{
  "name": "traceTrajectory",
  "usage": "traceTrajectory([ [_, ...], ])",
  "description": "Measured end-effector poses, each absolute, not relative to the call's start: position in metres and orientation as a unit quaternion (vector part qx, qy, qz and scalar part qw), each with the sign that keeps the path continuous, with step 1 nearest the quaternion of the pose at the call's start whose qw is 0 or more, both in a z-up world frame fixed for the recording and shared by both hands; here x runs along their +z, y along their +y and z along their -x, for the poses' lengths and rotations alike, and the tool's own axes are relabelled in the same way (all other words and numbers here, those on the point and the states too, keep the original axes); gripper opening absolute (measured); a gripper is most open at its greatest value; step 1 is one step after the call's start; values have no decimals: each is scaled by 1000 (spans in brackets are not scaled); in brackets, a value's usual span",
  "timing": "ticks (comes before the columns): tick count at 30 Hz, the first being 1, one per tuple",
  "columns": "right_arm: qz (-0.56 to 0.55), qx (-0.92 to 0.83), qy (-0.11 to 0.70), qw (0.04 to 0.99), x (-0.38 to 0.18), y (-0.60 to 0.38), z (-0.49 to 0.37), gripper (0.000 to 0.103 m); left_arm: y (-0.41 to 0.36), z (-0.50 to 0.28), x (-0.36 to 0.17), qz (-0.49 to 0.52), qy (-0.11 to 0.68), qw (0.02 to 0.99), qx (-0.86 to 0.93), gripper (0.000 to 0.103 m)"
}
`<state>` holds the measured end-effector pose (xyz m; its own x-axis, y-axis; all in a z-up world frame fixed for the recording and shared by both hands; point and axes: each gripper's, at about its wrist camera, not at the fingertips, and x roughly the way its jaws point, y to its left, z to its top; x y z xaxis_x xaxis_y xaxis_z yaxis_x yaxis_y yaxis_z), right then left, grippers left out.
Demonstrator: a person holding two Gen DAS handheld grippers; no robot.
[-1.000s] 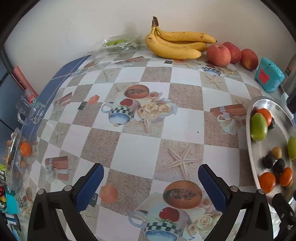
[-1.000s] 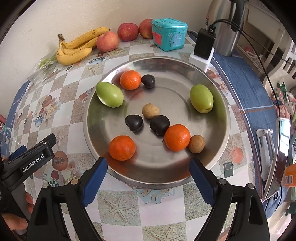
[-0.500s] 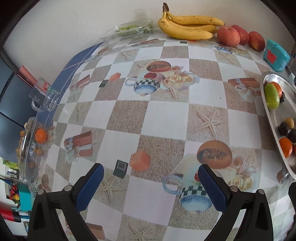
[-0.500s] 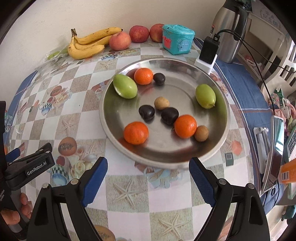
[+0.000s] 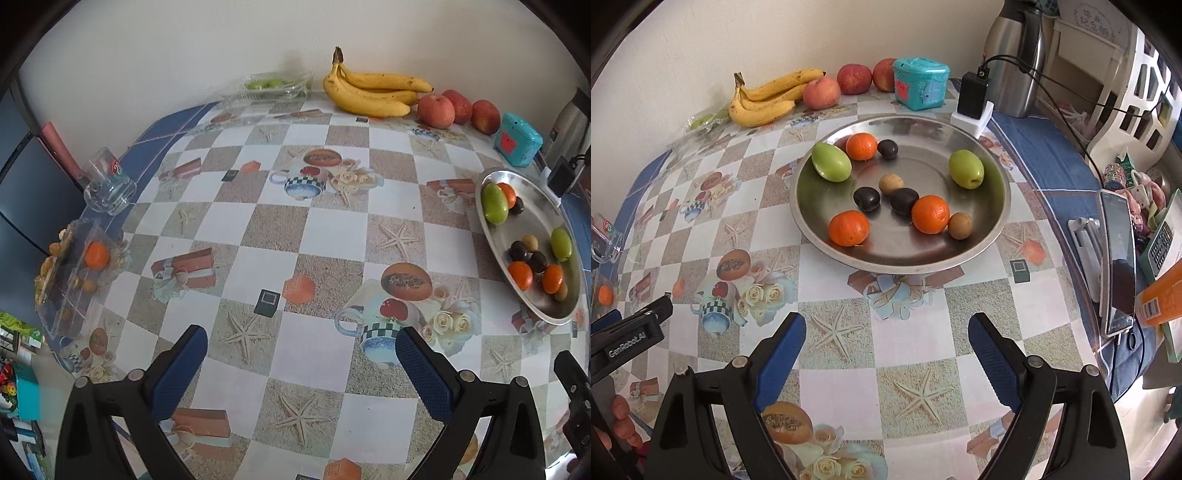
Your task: Organize fruits
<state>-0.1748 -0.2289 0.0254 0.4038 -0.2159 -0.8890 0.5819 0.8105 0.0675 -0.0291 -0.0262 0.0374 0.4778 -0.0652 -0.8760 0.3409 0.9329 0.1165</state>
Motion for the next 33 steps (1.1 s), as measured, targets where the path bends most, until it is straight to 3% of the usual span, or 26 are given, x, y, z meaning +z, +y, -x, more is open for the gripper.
traceTrajectory([
  [9, -175, -245, 445, 843, 48, -219, 185, 90, -17, 33, 47, -128, 489, 855, -115, 103],
  [33, -166, -246, 452, 841, 47, -218, 181, 90, -21, 32, 37, -147, 515, 837, -117, 103],
])
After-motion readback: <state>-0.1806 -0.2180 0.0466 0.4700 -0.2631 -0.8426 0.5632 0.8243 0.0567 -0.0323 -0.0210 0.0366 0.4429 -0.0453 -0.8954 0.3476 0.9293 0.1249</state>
